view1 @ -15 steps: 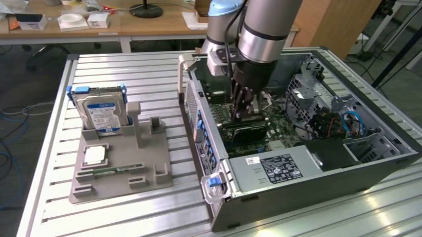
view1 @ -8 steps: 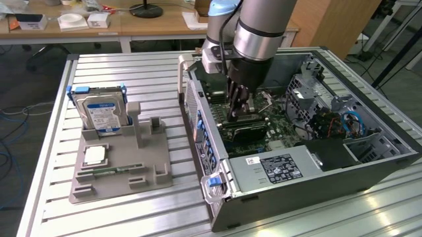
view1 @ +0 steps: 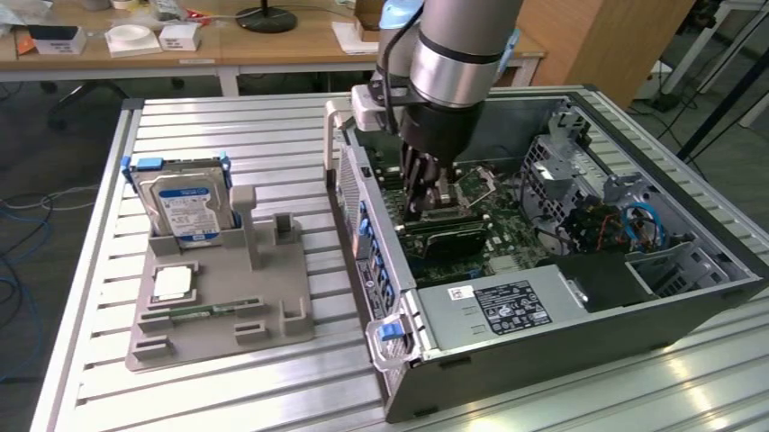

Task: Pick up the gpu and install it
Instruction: 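Press down on the gpu until it lock into place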

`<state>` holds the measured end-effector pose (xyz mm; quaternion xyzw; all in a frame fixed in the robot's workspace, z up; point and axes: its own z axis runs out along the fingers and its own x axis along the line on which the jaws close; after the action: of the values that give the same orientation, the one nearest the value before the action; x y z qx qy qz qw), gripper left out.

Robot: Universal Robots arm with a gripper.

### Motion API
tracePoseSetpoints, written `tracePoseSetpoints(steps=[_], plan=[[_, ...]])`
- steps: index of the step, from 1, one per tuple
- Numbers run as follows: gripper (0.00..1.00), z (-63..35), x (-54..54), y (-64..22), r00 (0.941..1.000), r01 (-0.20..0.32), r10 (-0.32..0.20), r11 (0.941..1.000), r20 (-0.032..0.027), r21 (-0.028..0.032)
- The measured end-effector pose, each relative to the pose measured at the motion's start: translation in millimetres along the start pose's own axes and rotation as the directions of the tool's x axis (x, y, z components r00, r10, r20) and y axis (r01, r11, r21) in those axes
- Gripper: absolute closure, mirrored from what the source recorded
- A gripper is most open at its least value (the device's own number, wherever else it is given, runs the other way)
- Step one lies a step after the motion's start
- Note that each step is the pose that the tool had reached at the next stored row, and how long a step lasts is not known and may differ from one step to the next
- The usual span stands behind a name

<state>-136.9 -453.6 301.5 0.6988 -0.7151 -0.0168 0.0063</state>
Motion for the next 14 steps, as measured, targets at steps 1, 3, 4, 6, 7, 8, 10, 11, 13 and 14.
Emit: tracePoseSetpoints(steps=[1, 3, 4, 6, 7, 8, 10, 11, 13, 14], plan=[[0.89, 0.0, 0.1, 2.6, 1.0, 0.0, 0.0, 1.0, 0.0, 0.0], [0.89, 0.0, 0.2, 8.0, 1.0, 0.0, 0.0, 1.0, 0.0001, 0.0], [0.89, 0.1, 0.3, 11.2, 1.0, 0.0, 0.0, 1.0, 0.0001, 0.0001], [0.89, 0.3, 0.4, 17.5, 1.0, 0.0, 0.0, 1.0, 0.0001, 0.0001], [0.89, 0.3, 0.5, 19.2, 1.0, 0.0, 0.0, 1.0, 0.0, 0.0], [0.89, 0.2, 0.5, 19.7, 1.0, 0.0, 0.0, 1.0, 0.0, 0.0], [0.89, 0.2, 1.2, 19.7, 1.0, 0.0, 0.0, 1.0, -0.0001, 0.0], [0.89, 0.2, 1.6, 19.9, 1.0, 0.0, 0.0, 1.0, -0.0005, 0.0], [0.89, 0.4, 2.0, 23.7, 1.0, 0.0, 0.0, 1.0, -0.0007, 0.0], [0.89, 0.4, 2.0, 25.7, 1.0, 0.0, 0.0, 1.0, -0.0008, 0.0]])
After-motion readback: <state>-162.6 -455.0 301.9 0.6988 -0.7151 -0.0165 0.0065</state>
